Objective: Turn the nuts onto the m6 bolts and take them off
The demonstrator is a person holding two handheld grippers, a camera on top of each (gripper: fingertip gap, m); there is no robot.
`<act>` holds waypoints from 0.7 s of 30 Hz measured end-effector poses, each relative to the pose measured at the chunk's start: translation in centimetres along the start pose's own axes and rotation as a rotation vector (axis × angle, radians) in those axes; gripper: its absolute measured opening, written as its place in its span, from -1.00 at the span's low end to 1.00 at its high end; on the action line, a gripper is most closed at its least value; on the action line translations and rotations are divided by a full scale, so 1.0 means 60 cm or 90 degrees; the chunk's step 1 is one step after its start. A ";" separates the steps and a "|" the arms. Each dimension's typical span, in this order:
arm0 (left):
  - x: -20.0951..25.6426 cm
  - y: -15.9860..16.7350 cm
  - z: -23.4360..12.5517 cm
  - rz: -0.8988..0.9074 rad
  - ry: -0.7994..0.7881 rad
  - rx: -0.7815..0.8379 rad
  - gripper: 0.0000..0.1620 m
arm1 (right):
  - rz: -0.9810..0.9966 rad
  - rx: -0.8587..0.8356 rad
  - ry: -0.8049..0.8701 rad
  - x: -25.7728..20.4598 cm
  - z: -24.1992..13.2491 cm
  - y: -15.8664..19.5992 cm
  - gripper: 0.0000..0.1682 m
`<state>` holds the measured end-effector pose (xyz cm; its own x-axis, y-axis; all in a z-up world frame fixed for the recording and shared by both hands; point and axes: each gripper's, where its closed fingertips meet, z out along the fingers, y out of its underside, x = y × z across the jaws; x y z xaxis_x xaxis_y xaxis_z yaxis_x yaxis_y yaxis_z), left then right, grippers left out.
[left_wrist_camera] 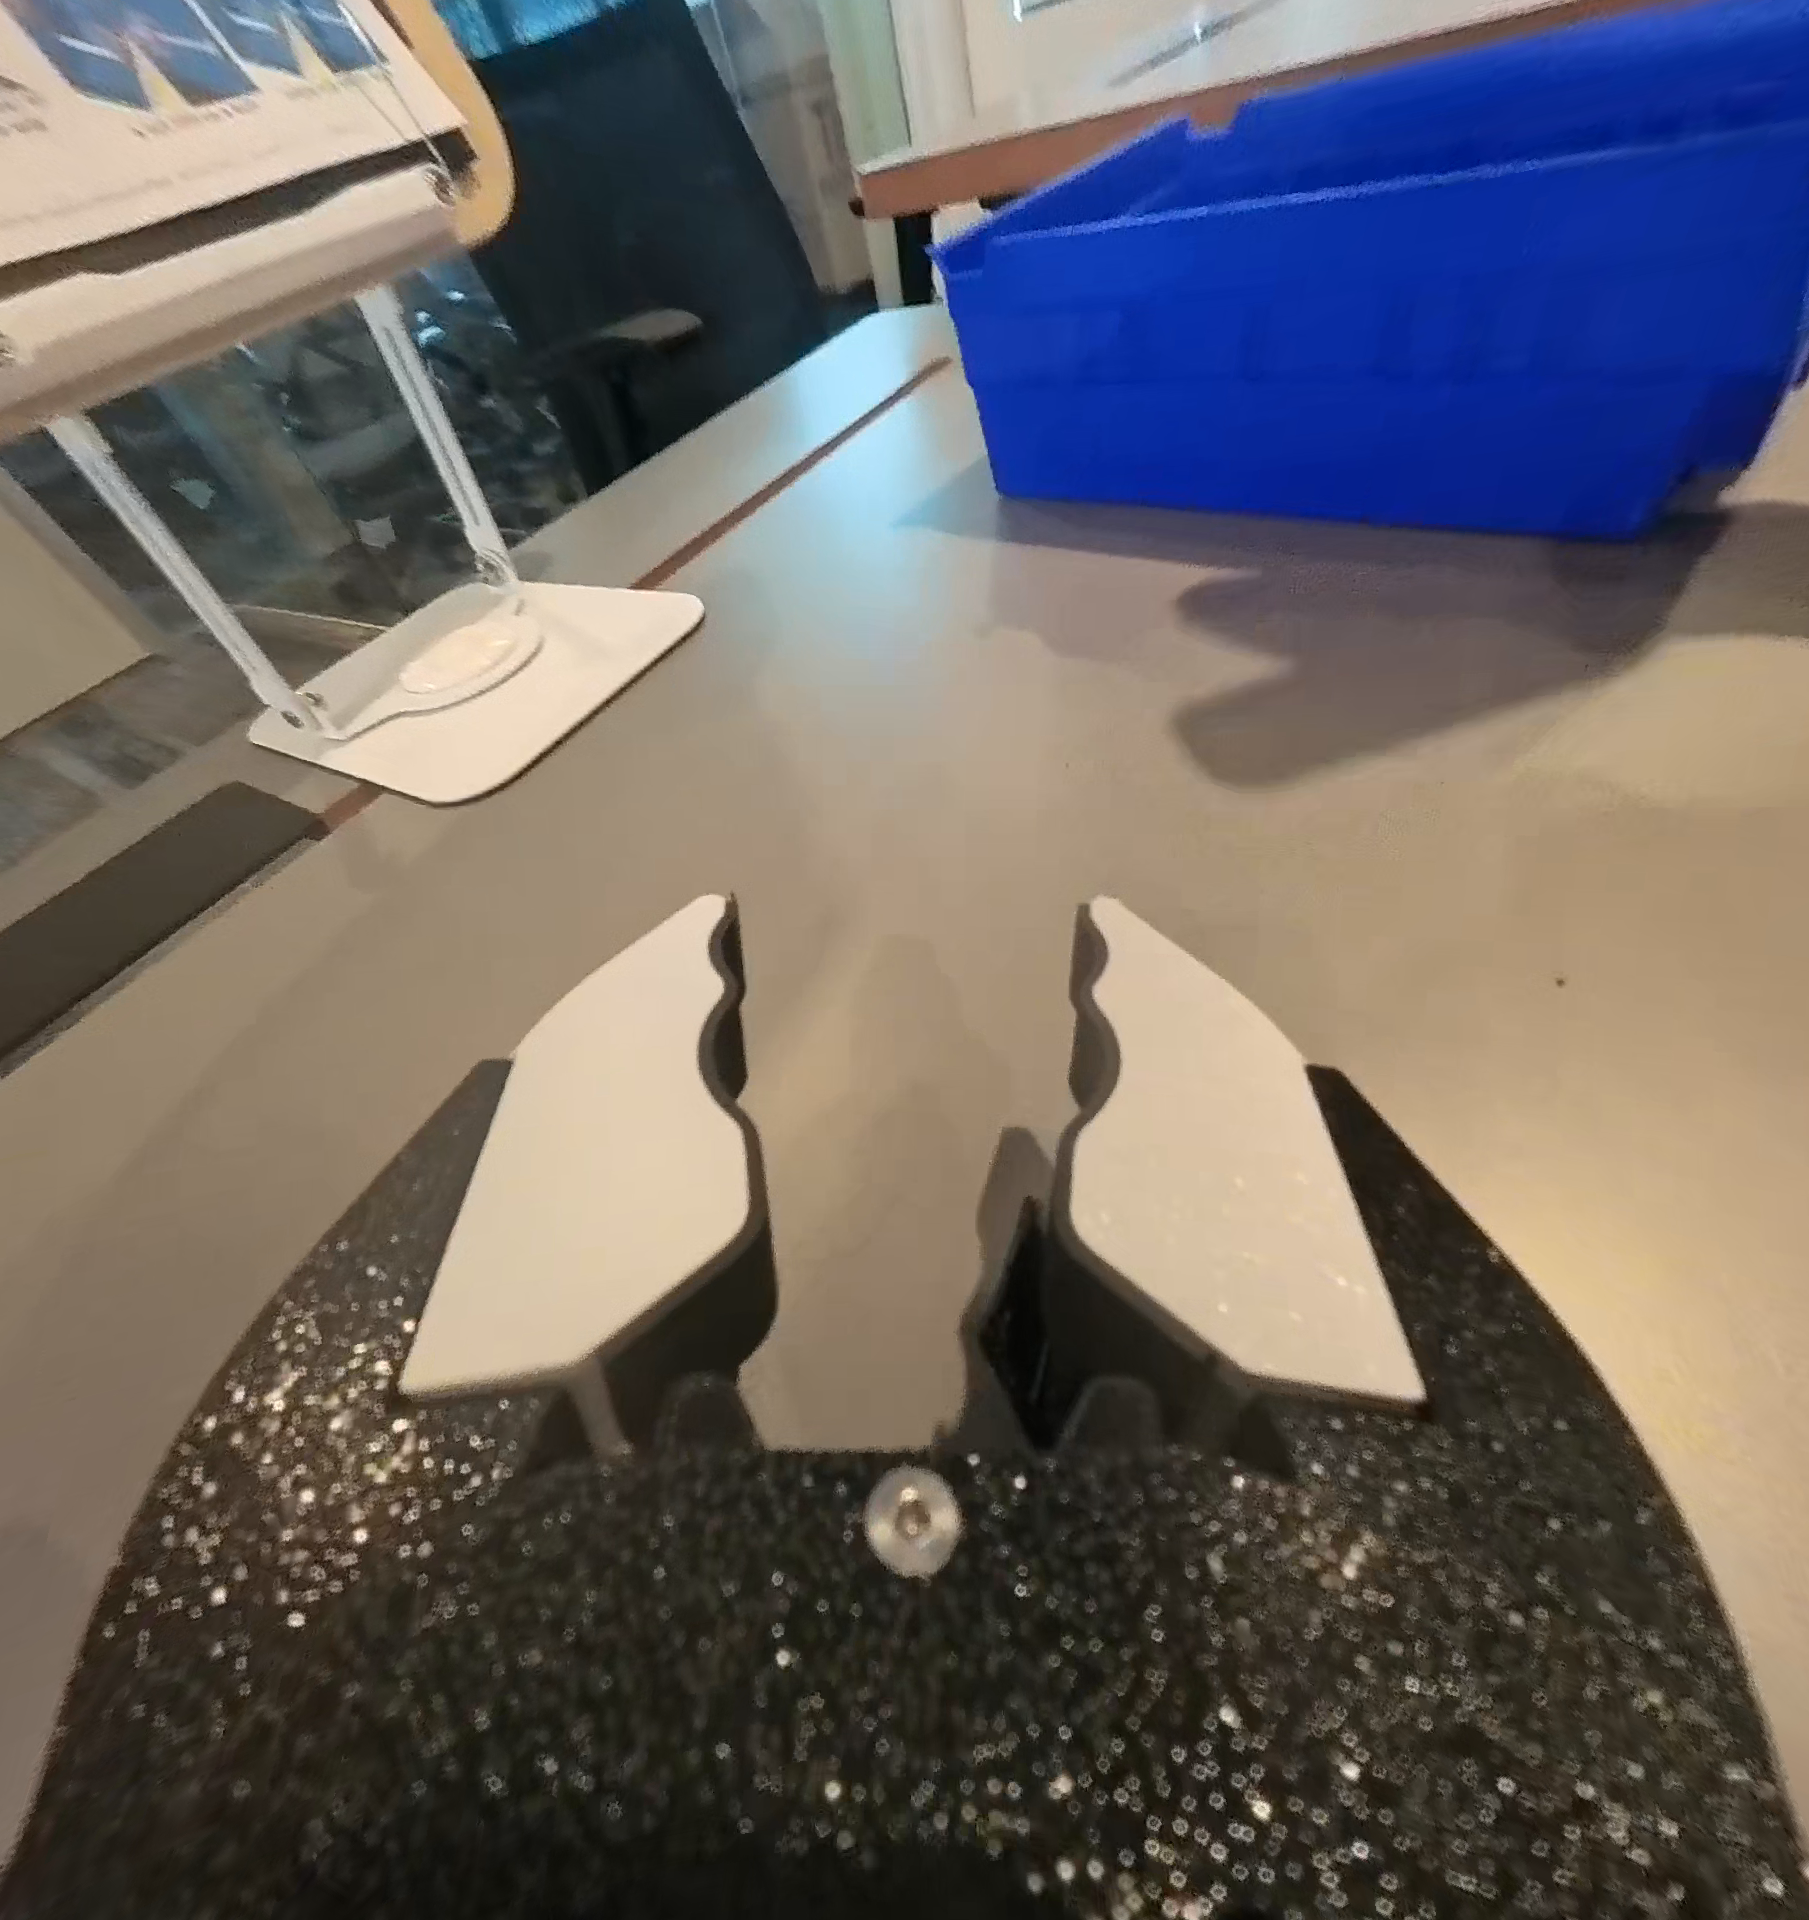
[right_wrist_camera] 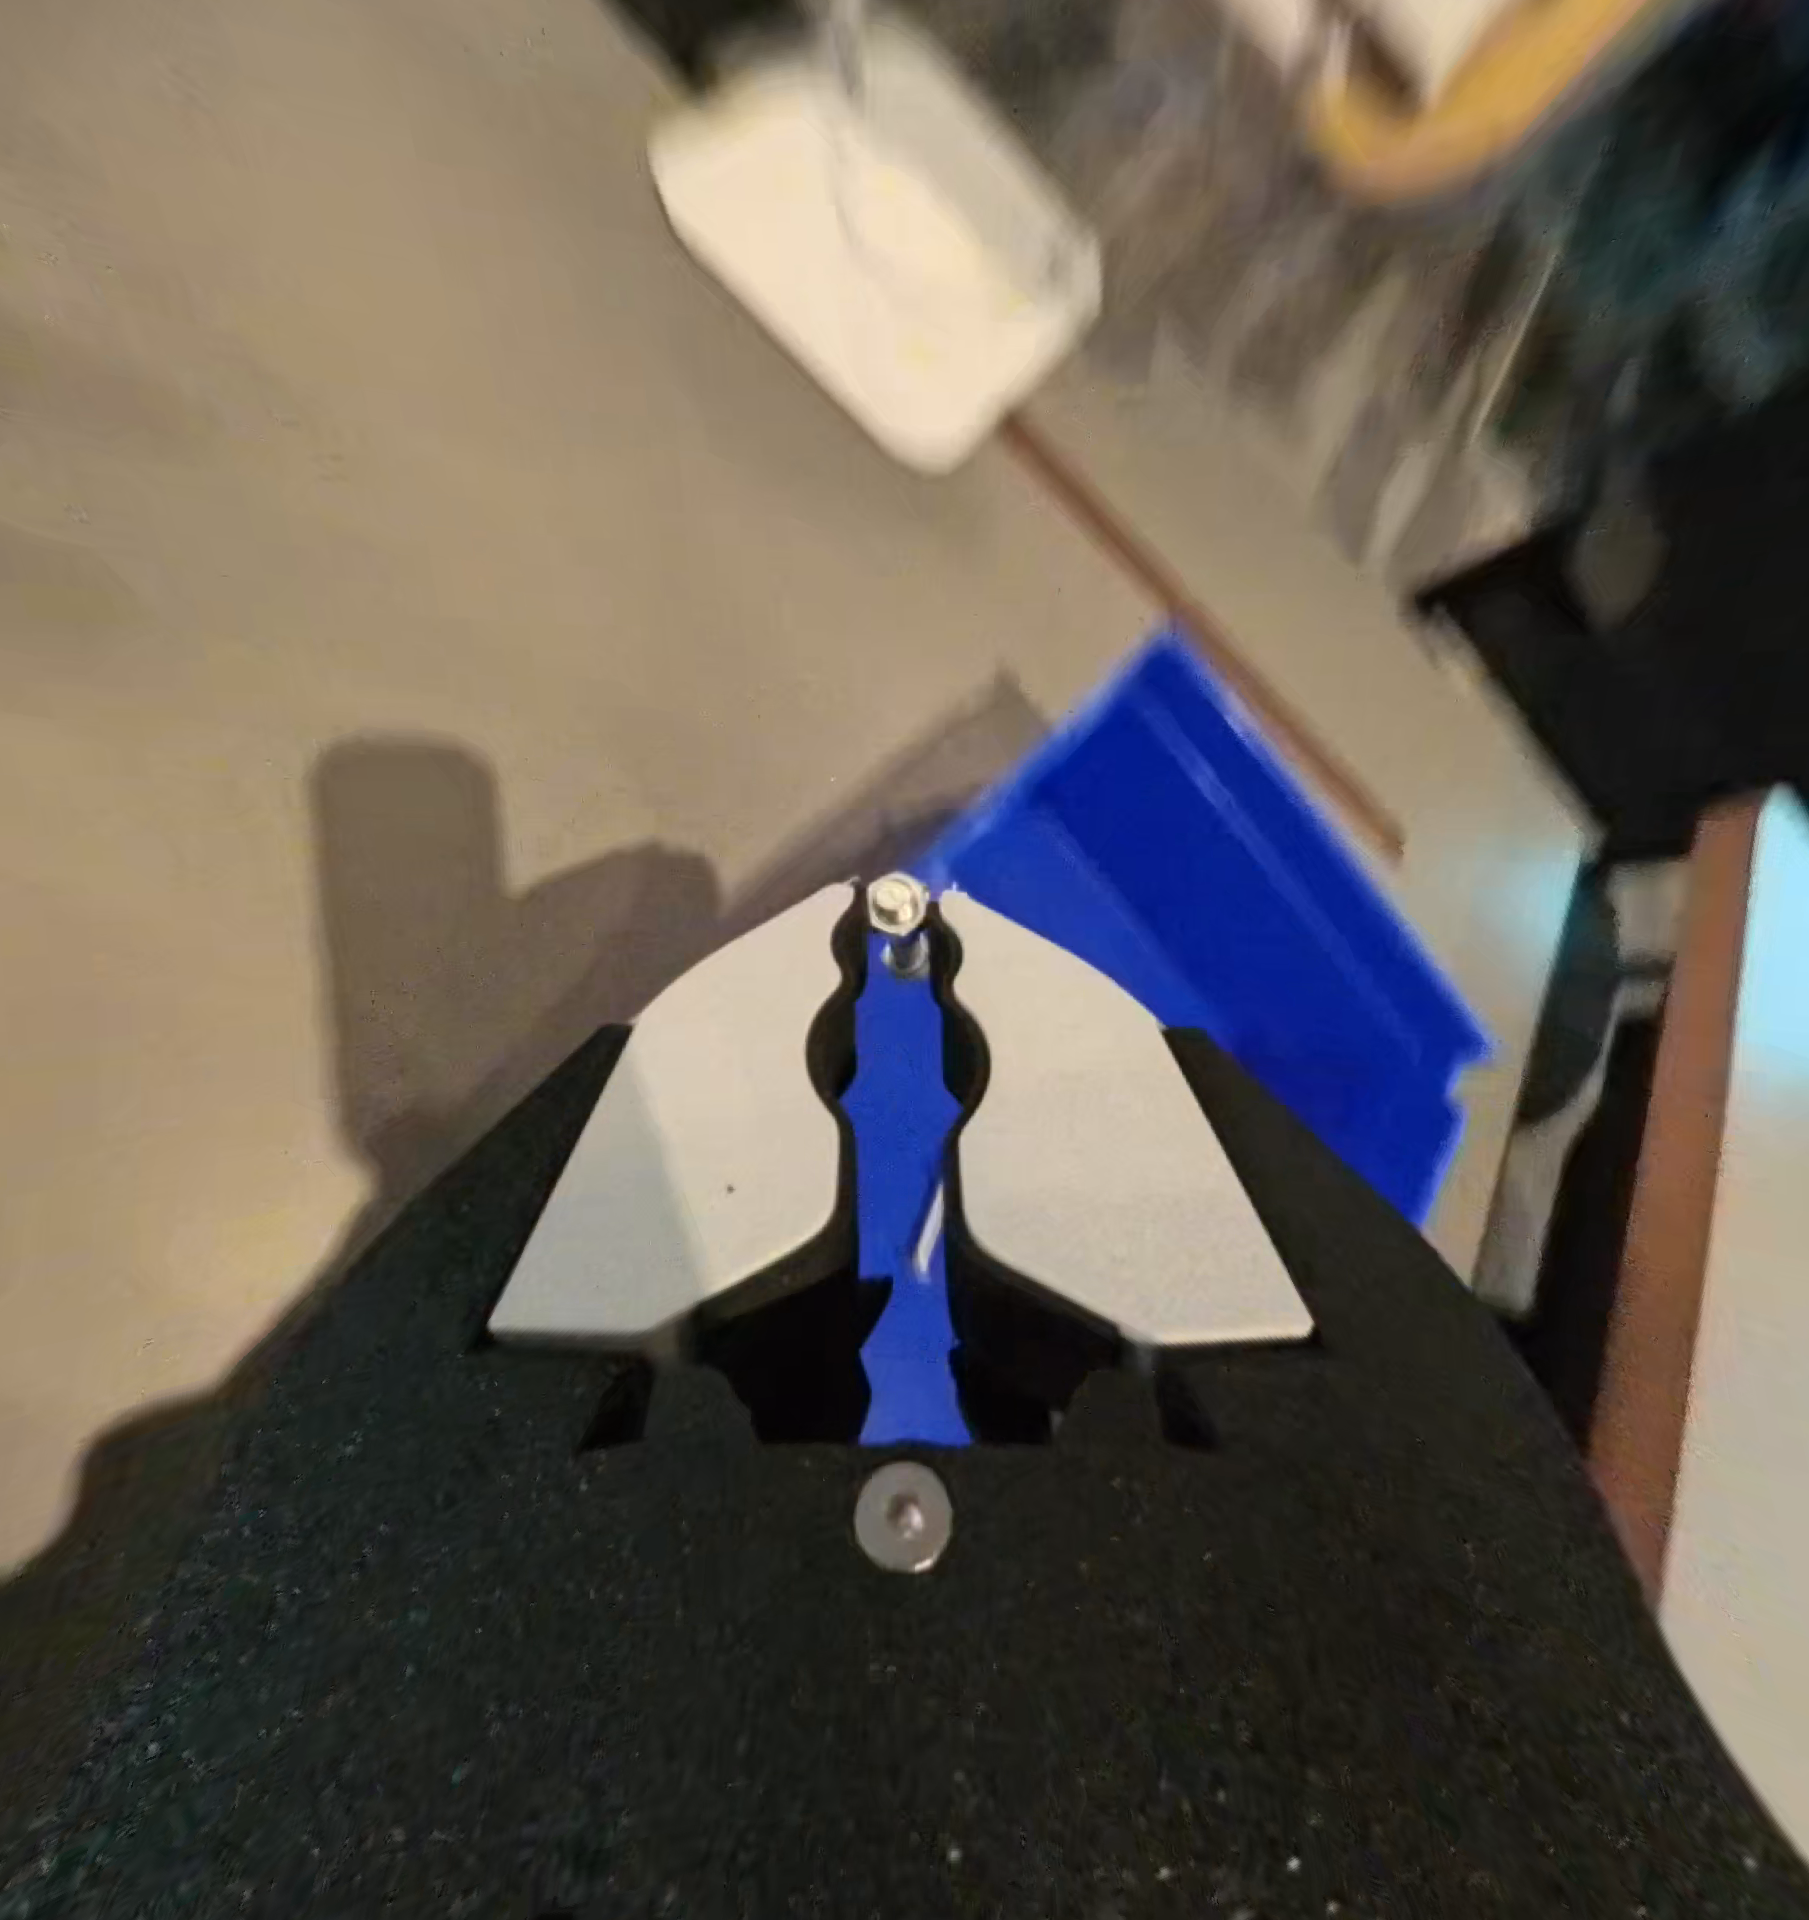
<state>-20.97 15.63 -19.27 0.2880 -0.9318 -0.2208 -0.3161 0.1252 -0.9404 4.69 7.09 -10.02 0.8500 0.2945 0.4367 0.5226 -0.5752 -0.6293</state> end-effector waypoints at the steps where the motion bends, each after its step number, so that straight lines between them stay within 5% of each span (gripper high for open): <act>1: -0.002 -0.001 -0.001 -0.004 -0.003 0.003 -0.26 | 0.018 -0.071 -0.016 0.016 0.012 0.042 -0.88; 4: -0.012 0.001 -0.004 -0.012 -0.024 0.006 -0.27 | 0.063 -0.236 -0.094 0.027 0.057 0.148 -0.88; 8: -0.033 0.009 -0.011 -0.036 -0.060 0.001 -0.34 | 0.079 -0.343 -0.148 0.016 0.098 0.217 -0.87; 15: -0.064 0.011 -0.025 -0.104 -0.103 -0.012 -0.39 | 0.104 -0.414 -0.189 -0.004 0.131 0.258 -0.86; 21: -0.081 0.004 -0.039 -0.114 -0.141 -0.005 -0.42 | 0.126 -0.378 -0.126 0.035 0.108 0.243 -0.55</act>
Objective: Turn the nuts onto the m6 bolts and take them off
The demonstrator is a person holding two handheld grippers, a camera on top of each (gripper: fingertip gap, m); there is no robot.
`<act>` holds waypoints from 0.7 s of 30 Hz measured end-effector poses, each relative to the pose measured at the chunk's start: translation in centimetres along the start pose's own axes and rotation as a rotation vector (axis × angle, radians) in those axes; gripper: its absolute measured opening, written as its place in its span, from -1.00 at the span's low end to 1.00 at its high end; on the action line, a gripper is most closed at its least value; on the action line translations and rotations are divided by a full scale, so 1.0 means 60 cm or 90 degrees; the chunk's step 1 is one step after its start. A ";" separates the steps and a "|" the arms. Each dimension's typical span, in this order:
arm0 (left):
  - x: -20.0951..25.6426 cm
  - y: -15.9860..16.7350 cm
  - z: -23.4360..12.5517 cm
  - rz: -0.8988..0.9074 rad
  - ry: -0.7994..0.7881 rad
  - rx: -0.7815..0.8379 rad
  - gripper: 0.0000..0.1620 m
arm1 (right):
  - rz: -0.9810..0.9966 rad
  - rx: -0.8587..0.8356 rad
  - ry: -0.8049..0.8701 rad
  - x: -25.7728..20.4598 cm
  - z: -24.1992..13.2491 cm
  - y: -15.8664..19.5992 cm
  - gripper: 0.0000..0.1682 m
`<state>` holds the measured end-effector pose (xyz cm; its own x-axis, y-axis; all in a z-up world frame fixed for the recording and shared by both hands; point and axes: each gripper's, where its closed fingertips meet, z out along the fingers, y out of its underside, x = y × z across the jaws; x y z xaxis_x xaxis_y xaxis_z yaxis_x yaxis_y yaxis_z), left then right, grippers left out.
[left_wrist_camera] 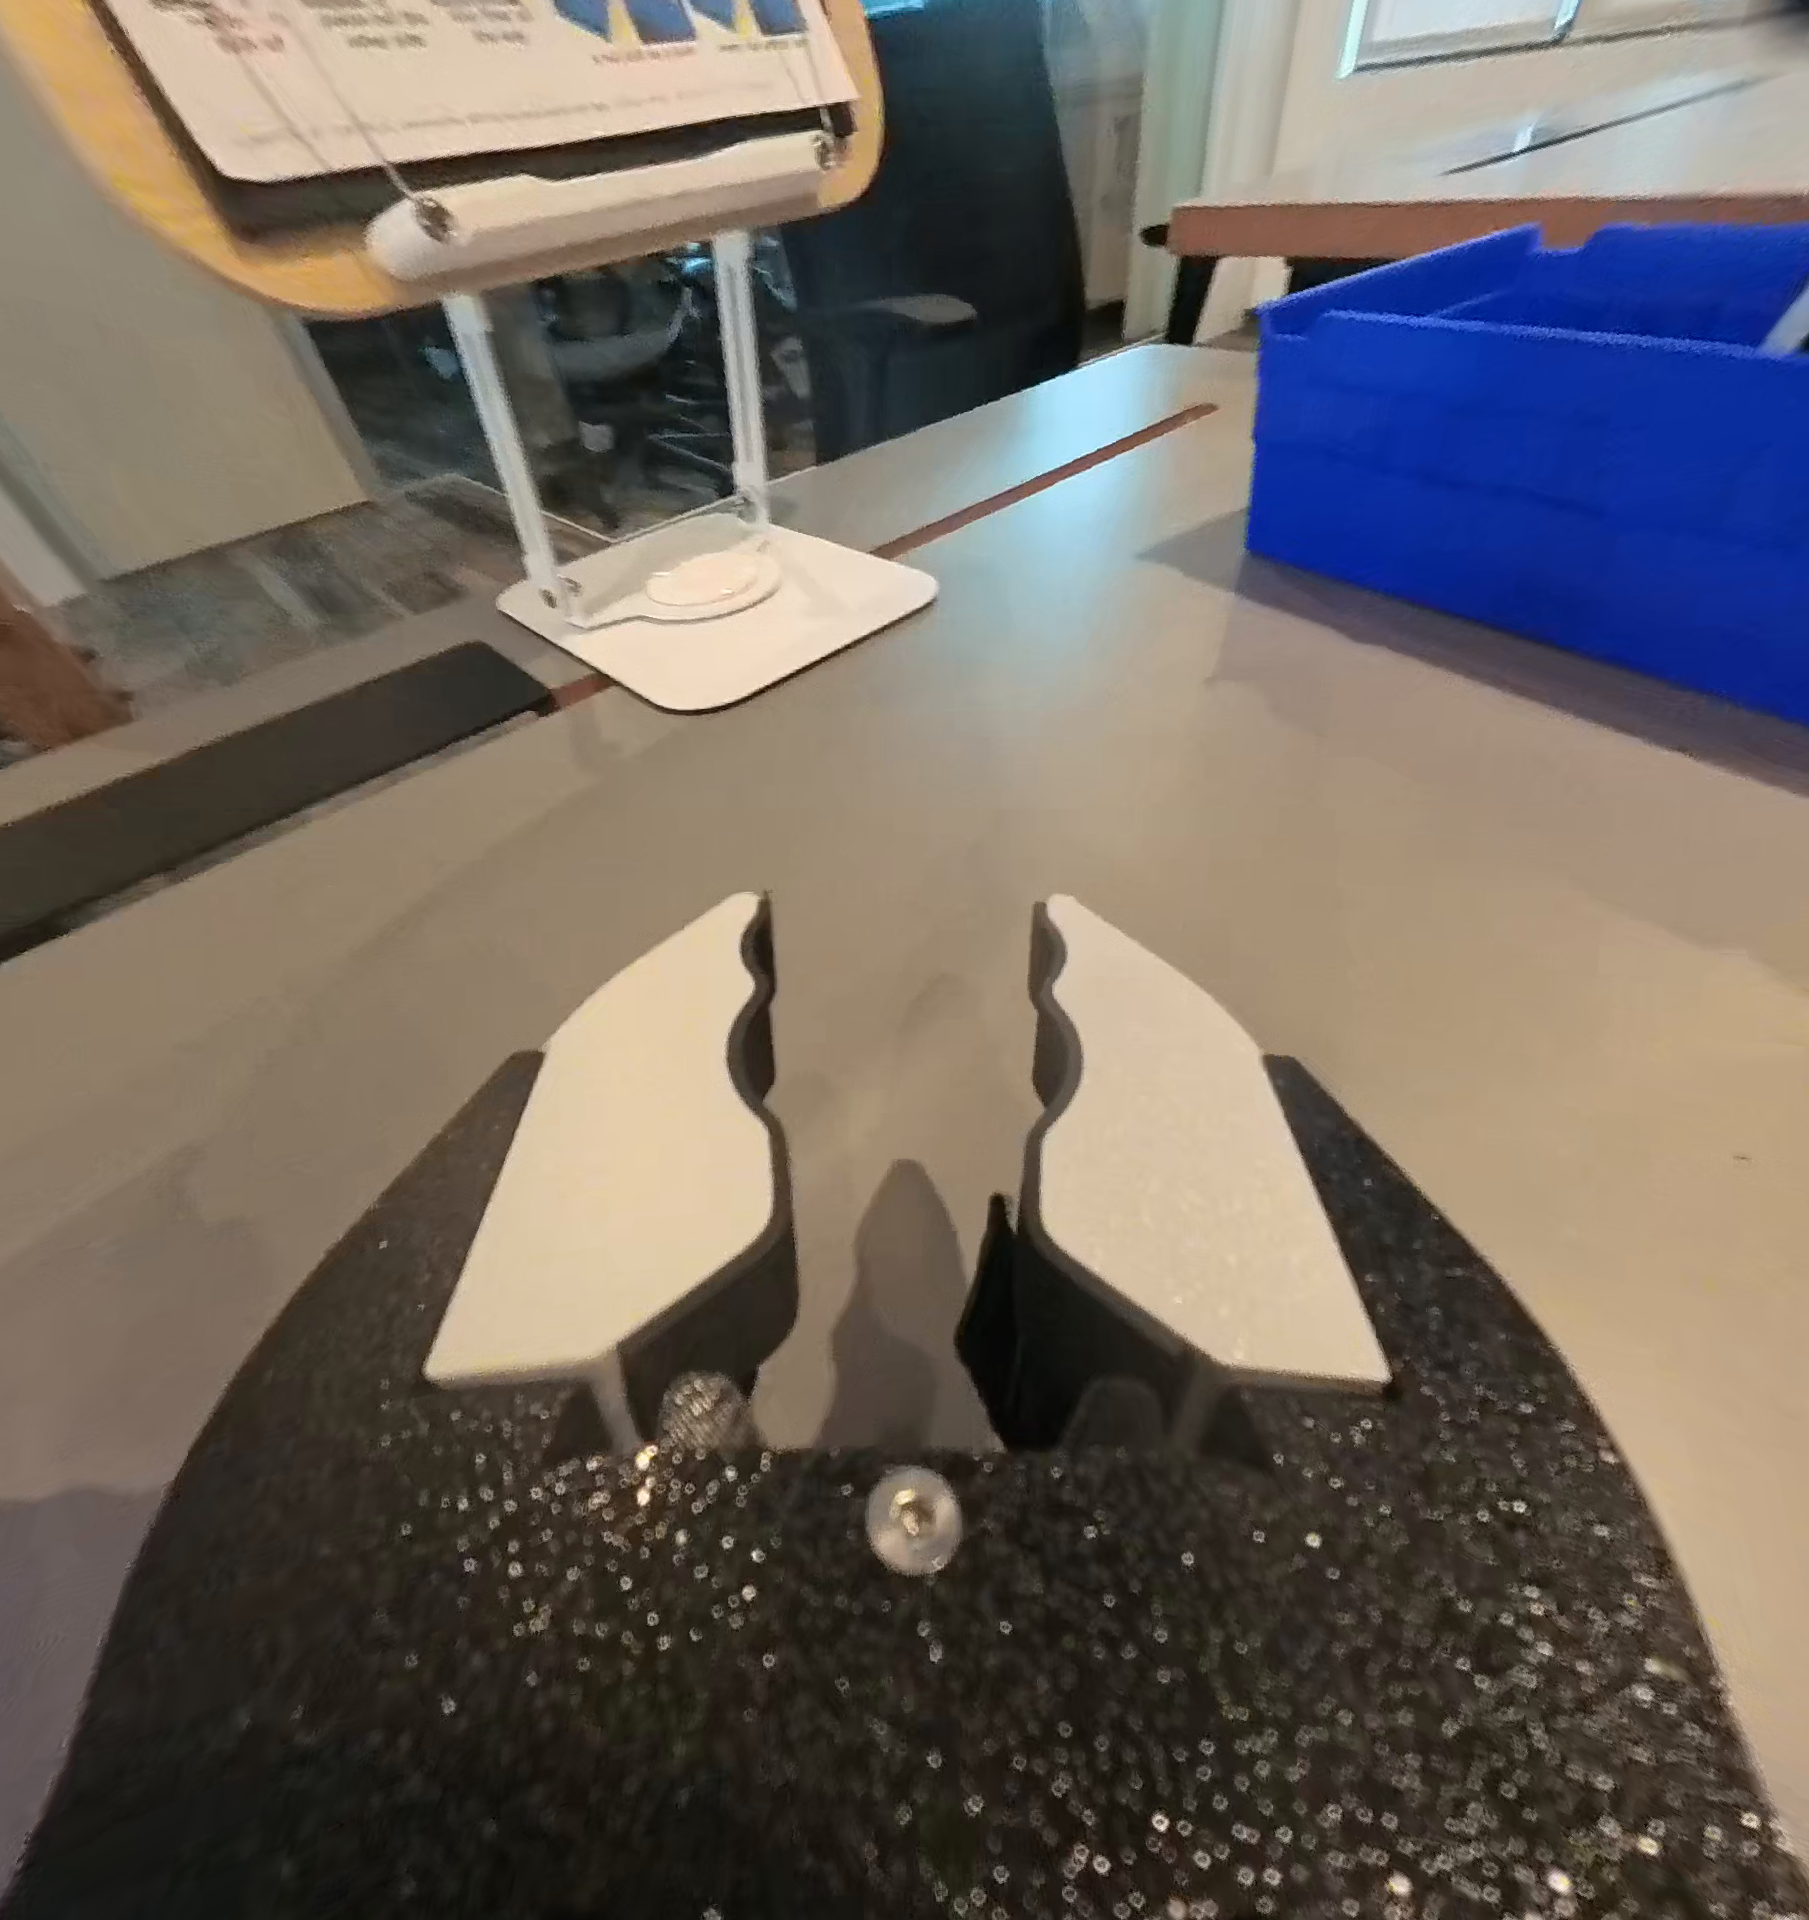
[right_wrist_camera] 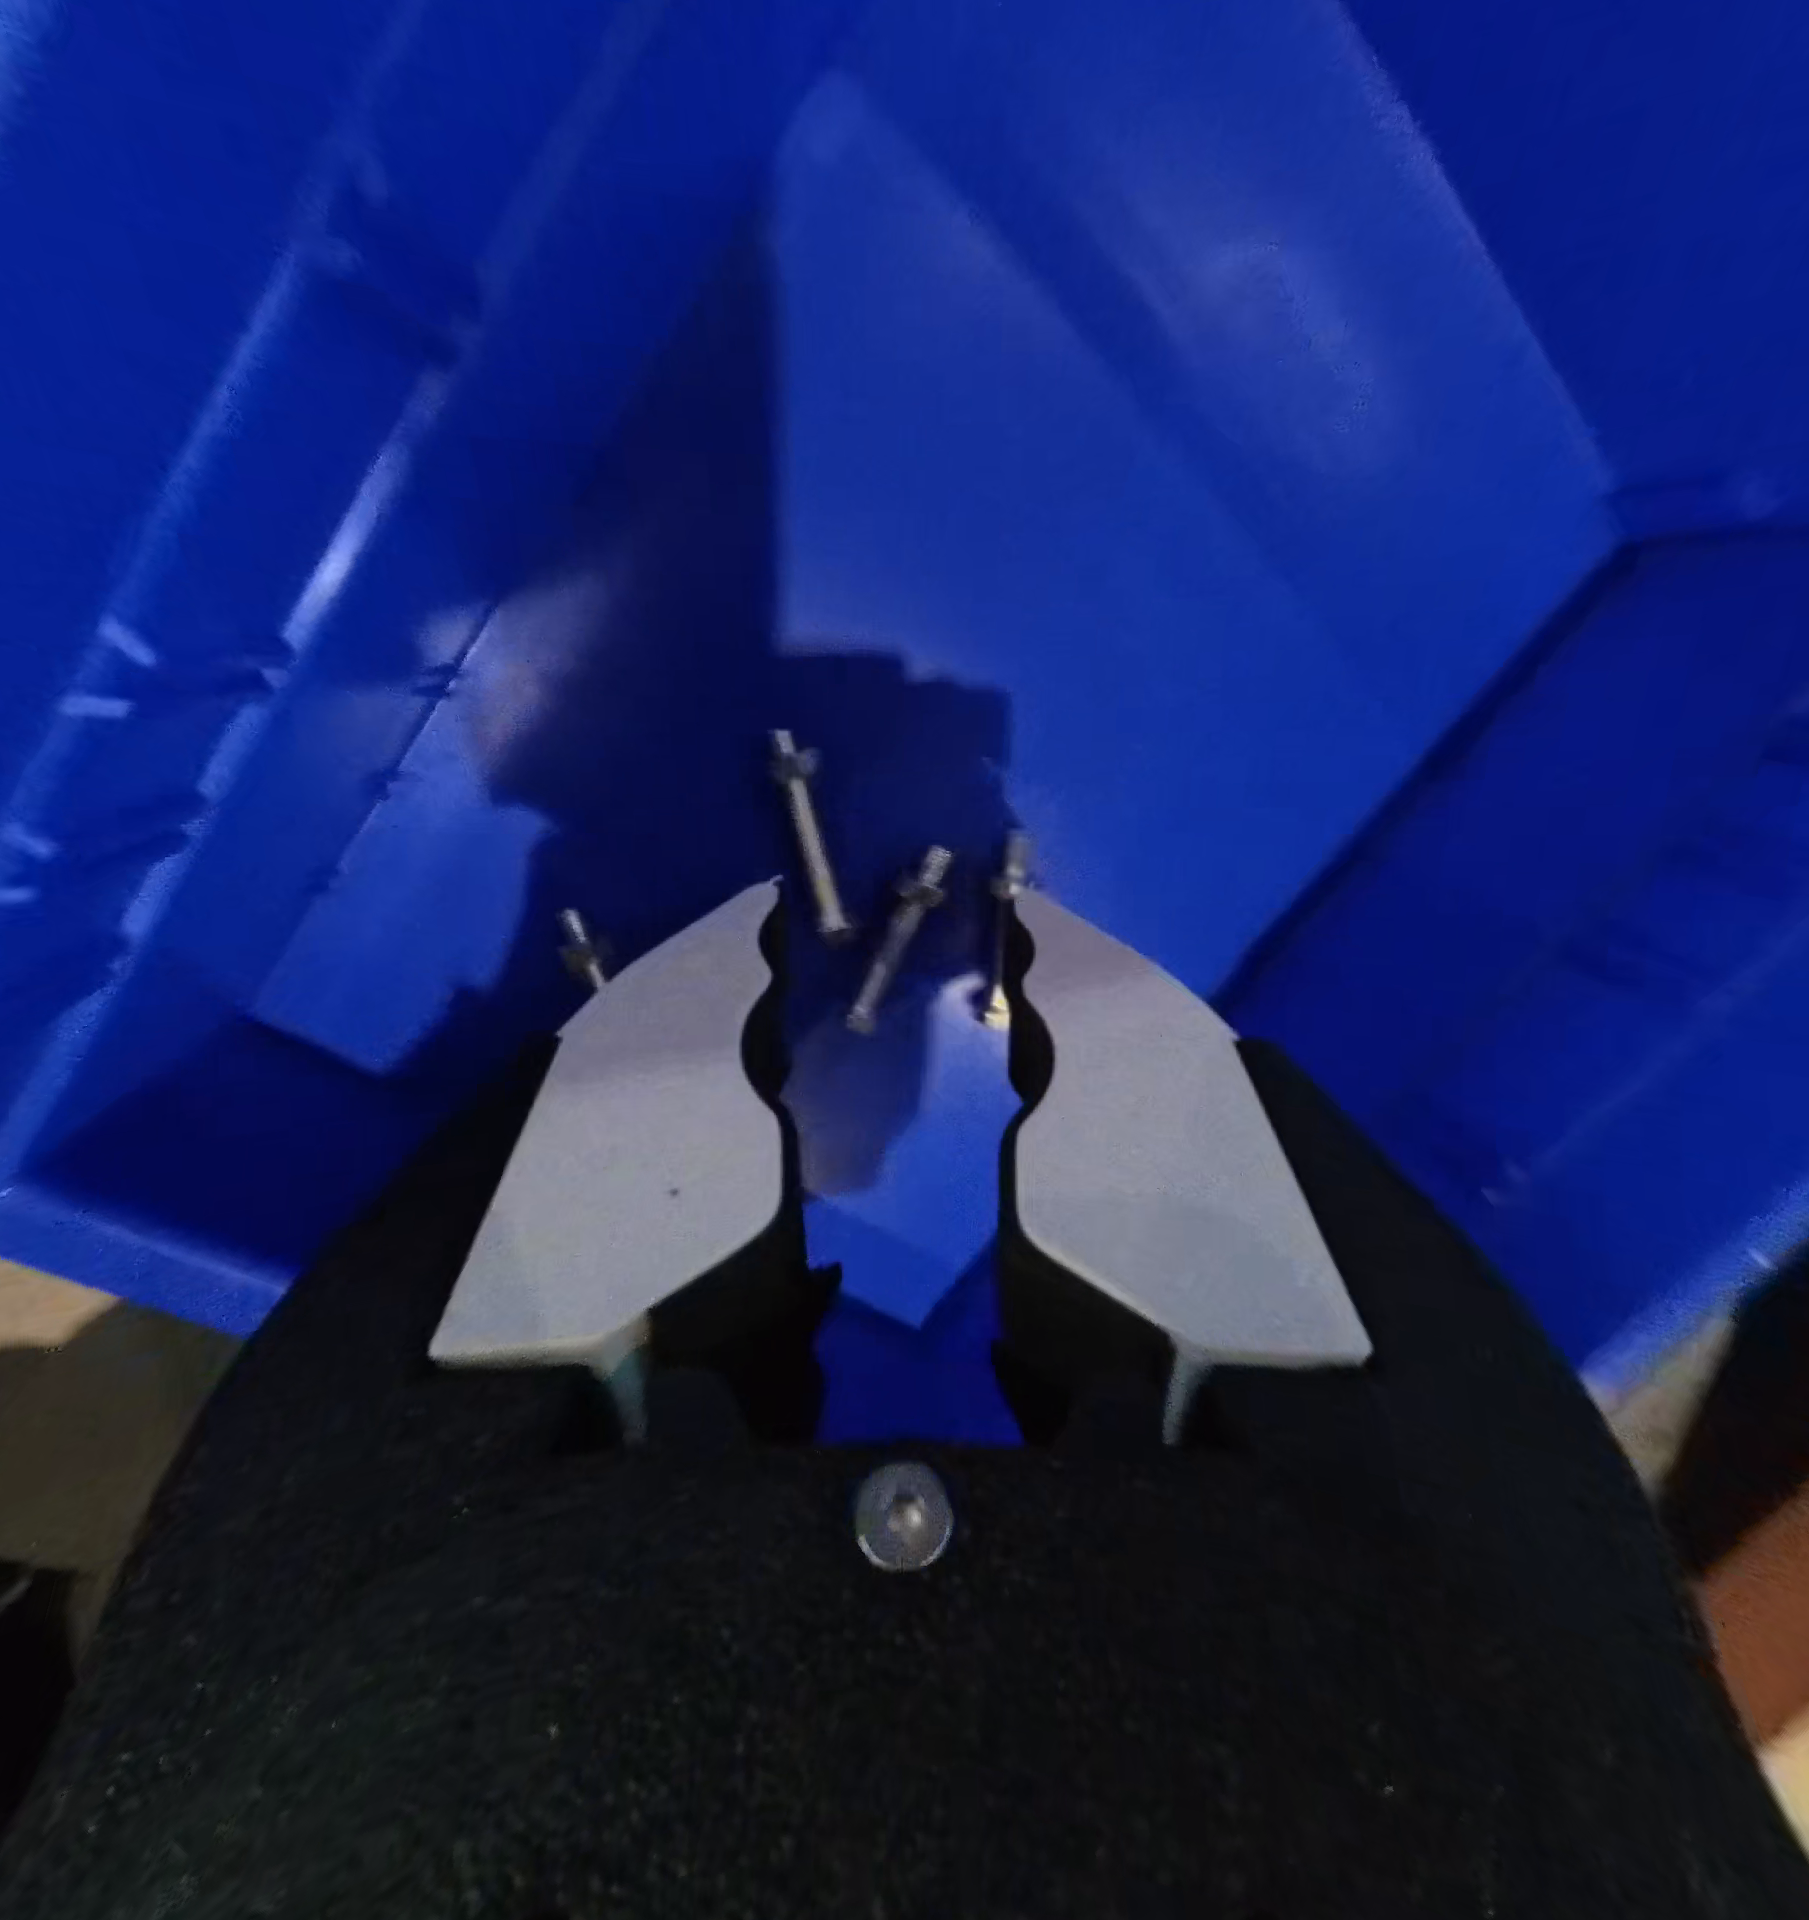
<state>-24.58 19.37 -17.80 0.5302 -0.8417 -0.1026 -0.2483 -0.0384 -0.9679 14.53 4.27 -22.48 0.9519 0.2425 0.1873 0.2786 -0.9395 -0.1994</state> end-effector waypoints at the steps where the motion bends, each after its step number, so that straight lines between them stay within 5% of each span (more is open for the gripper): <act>1: -0.005 0.001 -0.001 0.005 -0.014 -0.005 -0.43 | 0.014 0.025 0.037 0.014 -0.025 -0.006 -0.54; 5: -0.024 0.012 -0.002 0.023 -0.068 -0.042 -0.46 | 0.029 0.242 0.123 0.004 -0.170 -0.077 -0.58; 10: -0.037 0.021 -0.005 0.012 -0.098 -0.073 -0.46 | -0.064 0.510 0.033 -0.168 -0.289 -0.185 -0.69; 16: -0.048 0.035 -0.002 0.030 -0.126 -0.093 -0.46 | -0.143 0.647 -0.069 -0.356 -0.216 -0.289 -0.63; 21: -0.058 0.052 0.003 0.034 -0.135 -0.114 -0.46 | -0.081 0.712 -0.073 -0.394 -0.125 -0.350 -0.63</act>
